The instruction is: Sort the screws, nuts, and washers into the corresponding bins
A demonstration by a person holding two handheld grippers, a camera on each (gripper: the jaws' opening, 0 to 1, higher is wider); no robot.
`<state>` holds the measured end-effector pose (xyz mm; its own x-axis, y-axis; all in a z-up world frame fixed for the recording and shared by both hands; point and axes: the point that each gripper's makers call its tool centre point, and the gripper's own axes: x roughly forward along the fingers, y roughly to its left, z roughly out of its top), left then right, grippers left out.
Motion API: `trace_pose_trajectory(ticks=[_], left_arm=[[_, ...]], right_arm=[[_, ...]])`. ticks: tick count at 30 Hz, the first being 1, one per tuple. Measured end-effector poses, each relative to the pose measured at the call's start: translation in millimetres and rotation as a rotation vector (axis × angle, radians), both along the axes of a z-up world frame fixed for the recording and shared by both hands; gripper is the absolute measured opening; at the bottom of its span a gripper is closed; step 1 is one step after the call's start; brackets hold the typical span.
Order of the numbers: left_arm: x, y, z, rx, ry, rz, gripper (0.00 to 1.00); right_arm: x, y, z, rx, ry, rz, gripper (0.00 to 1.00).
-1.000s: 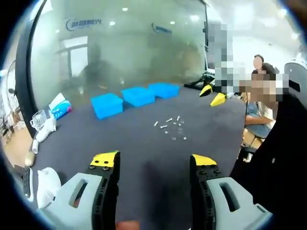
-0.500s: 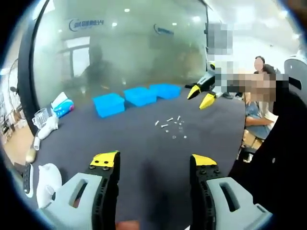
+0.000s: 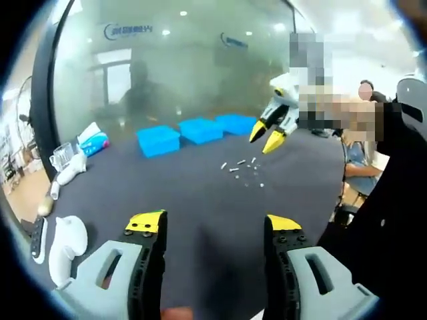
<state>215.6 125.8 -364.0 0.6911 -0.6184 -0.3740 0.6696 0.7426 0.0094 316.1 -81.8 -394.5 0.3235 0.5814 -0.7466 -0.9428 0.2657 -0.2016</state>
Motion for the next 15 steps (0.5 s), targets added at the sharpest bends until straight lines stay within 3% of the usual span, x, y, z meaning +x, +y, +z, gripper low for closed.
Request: trace_pose_trajectory(ticks=[15], left_arm=[[6.8, -1, -2.9, -0.074, 0.017, 0.017, 0.57]], right_arm=[[22, 12, -35.2, -0.135, 0.05, 0.017, 0.16]])
